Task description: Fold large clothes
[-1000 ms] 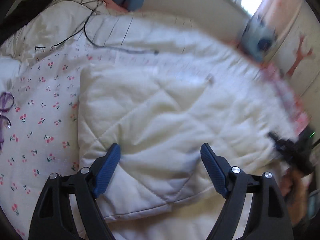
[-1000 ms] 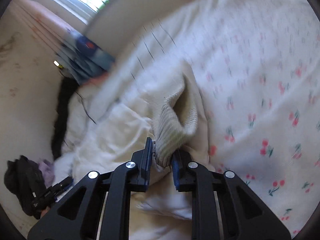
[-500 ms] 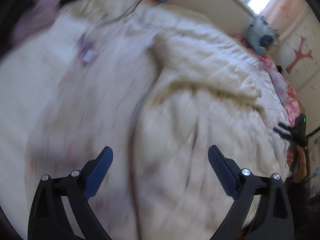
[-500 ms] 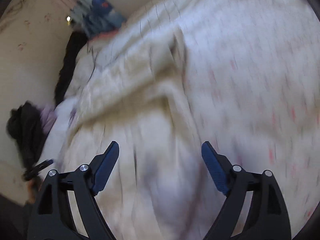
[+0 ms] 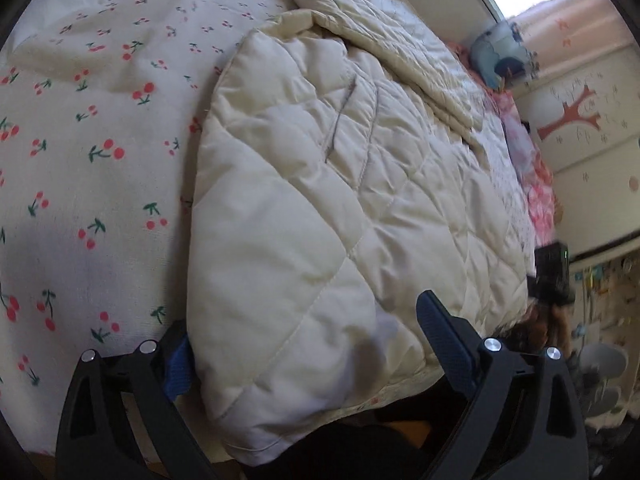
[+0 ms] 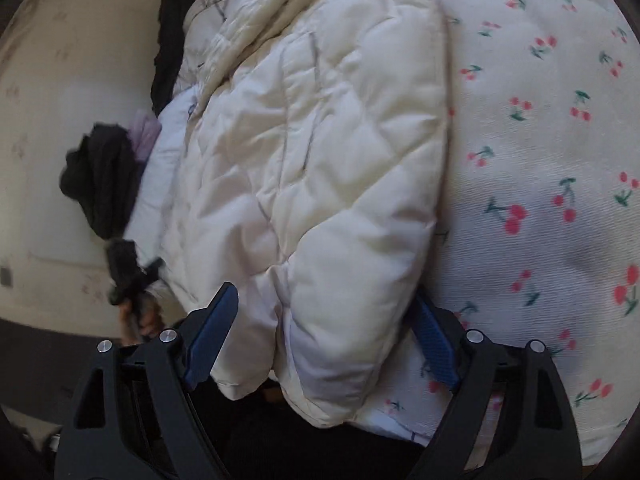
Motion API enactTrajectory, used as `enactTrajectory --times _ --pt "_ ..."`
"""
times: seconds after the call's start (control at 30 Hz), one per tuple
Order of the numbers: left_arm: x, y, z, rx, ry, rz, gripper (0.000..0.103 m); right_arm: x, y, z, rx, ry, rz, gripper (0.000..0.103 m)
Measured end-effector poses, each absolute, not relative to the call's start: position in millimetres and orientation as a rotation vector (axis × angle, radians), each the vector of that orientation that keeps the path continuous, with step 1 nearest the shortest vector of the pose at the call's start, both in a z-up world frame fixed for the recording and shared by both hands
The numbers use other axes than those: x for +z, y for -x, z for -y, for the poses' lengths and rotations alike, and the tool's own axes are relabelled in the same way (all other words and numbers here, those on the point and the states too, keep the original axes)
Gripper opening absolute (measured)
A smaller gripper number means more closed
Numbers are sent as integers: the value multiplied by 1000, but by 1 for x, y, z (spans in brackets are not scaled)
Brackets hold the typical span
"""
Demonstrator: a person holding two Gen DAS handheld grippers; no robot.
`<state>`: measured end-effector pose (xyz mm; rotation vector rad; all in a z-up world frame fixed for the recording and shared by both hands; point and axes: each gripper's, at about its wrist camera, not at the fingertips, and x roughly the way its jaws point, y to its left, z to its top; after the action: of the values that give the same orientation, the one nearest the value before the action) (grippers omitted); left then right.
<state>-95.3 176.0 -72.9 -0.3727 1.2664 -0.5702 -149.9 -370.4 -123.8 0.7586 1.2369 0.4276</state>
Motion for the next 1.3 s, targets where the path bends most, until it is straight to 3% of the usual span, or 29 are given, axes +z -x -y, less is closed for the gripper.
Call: enactTrajectory --times 0.03,0.07,0.1,0.13,0.2,0.4,0.53,0.6,0.67,0.7,0.77,0.8,0.83,0.9,1.0,1.07,1.17,1.23,1.3 --pt "-73 95 -177 -541 386 -1262 77 -122 152 370 442 -799 -1196 60" --pt "-73 94 -179 -514 402 -1260 62 -120 153 372 451 -861 -1134 23" --pt "-73 92 -183 -501 440 -1266 32 -118 154 376 442 -884 -1099 14" --pt "-70 91 -187 -508 490 -1256 21 -112 155 378 452 -912 -1045 13" --pt "-45 92 -186 -527 499 -1196 14 -81 158 385 482 -914 -910 12" --pt "41 117 -184 -668 546 -1035 11 19 190 439 514 -895 -656 10" --pt "54 152 -185 -749 587 -1036 11 16 228 484 510 -934 -661 10" --pt "33 168 -191 -767 539 -1126 13 -8 247 499 483 -900 -763 16" --pt "-17 175 -194 -736 494 -1291 21 -50 259 508 439 -886 -913 23" --pt "-36 176 -199 -706 496 -1354 29 -76 263 511 422 -906 -1000 32" --pt "-71 177 -213 -631 535 -1438 35 -114 269 515 378 -958 -1104 50" --pt "-80 181 -223 -642 611 -1417 39 -125 273 515 381 -991 -1115 54" --pt "-81 182 -227 -651 641 -1395 49 -132 277 513 413 -1018 -1103 56" --pt "-79 187 -232 -658 676 -1337 63 -136 281 506 480 -1044 -1081 71" --pt "-79 191 -226 -714 729 -1311 76 -136 280 492 546 -1025 -1043 77" --pt "-83 191 -210 -720 721 -1323 79 -137 277 481 568 -1018 -1039 73" --pt "-83 189 -185 -690 666 -1317 76 -134 275 469 563 -1003 -1002 19" --pt "-74 188 -175 -668 639 -1301 24 -118 279 466 540 -982 -938 15" --pt "-55 188 -178 -662 667 -1250 16 -92 282 463 541 -972 -857 12"
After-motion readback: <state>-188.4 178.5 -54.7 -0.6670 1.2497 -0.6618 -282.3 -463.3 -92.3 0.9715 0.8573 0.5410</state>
